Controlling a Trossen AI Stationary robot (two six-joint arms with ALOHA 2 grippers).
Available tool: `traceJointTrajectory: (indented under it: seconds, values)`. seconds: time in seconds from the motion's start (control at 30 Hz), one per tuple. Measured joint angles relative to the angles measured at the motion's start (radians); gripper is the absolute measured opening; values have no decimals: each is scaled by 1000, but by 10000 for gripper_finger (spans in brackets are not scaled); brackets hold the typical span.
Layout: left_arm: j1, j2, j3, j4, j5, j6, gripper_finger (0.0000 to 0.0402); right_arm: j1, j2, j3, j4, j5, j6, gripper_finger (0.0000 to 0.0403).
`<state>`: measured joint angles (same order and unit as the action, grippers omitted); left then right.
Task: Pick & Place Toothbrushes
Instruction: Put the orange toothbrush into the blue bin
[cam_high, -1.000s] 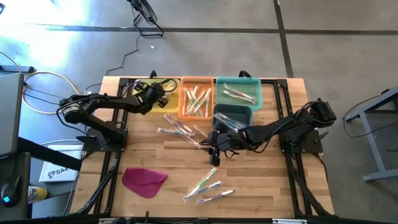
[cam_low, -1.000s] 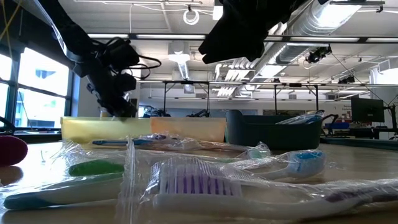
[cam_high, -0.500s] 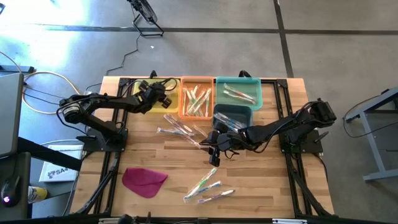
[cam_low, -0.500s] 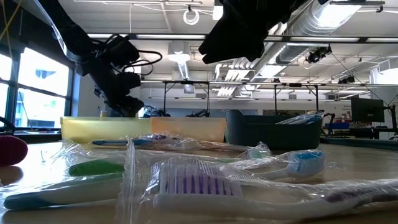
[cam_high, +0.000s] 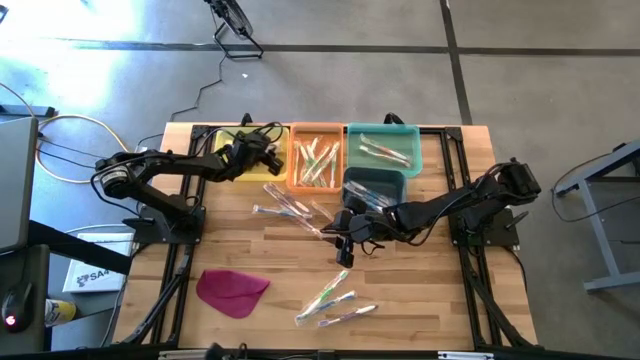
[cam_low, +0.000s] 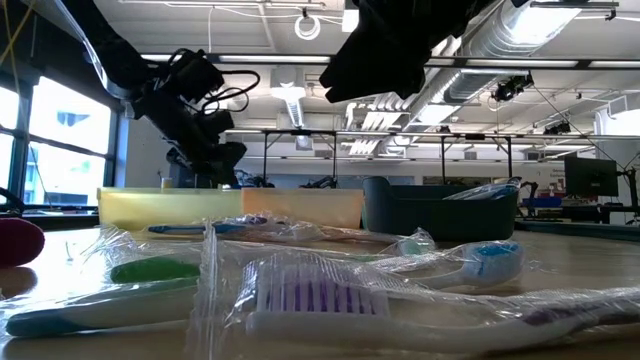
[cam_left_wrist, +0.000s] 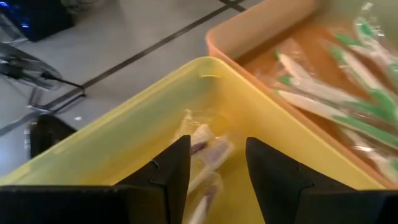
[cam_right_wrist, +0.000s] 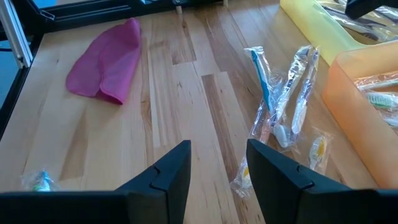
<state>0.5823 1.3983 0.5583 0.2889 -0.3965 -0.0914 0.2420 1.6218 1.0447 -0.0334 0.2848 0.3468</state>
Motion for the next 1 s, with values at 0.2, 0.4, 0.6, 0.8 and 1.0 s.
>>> traceJointTrajectory:
  seconds: [0.2, 0.4, 0.6, 0.8, 1.0]
  values:
    - [0, -15, 0, -8, 61, 0, 141, 0, 0, 0, 0, 3, -3, 148]
    - [-1, -69, 0, -30, 165, -1, 82, 0, 0, 0, 0, 4, -3, 148]
    - [-28, -143, 0, -113, 227, 1, 19, 0, 0, 0, 0, 4, -3, 148]
    - [-126, -205, -1, -137, 207, 10, 6, 0, 0, 0, 0, 4, -3, 148]
    - [-226, -267, -1, -137, 177, 36, 7, 0, 0, 0, 0, 4, -3, 148]
